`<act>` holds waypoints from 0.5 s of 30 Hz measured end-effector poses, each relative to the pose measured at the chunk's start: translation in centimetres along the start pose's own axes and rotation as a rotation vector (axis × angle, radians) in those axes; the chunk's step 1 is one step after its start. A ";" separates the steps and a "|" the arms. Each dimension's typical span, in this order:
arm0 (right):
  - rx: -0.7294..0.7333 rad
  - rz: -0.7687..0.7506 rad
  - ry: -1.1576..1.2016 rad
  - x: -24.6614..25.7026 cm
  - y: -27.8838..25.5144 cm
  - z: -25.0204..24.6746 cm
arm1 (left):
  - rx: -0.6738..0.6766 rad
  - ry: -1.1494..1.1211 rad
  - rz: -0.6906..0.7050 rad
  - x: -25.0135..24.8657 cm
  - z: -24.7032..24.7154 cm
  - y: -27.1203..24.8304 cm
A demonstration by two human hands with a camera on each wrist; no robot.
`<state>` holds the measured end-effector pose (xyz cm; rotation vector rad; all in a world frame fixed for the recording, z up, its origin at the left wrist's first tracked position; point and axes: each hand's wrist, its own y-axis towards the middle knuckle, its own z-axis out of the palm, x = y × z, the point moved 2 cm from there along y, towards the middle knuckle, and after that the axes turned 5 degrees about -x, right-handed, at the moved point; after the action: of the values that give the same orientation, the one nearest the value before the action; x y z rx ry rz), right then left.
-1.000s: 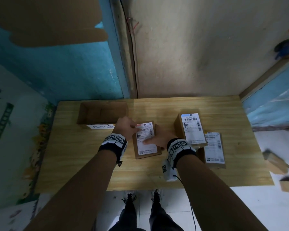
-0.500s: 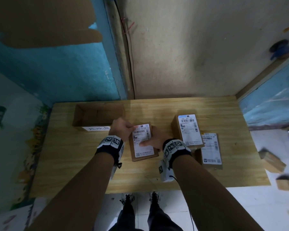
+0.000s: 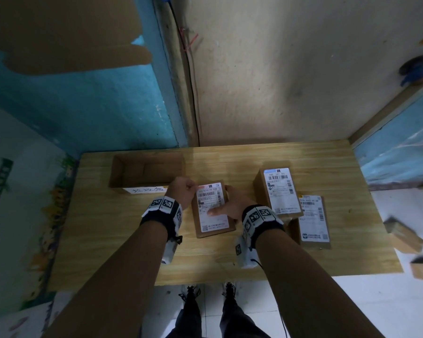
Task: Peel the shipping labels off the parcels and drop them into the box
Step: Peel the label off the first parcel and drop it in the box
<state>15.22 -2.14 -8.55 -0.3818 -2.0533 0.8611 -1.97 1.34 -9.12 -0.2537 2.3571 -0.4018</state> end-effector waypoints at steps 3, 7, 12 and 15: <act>-0.001 -0.027 0.012 -0.2 0.3 0.1 | 0.001 0.079 0.072 -0.2 0.5 -0.2; 0.016 -0.074 -0.013 -0.5 0.9 0.6 | 0.028 0.170 0.055 -0.2 0.8 -0.1; 0.002 -0.048 -0.022 -0.5 1.4 1.2 | 0.101 0.220 0.123 -1.2 0.9 -0.7; -0.008 0.003 -0.012 -0.7 1.5 1.2 | 0.075 0.236 0.193 -1.8 0.6 -1.2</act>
<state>14.61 -1.96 -10.46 -0.3844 -2.0683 0.8592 -0.16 0.65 -8.04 0.0599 2.5617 -0.4457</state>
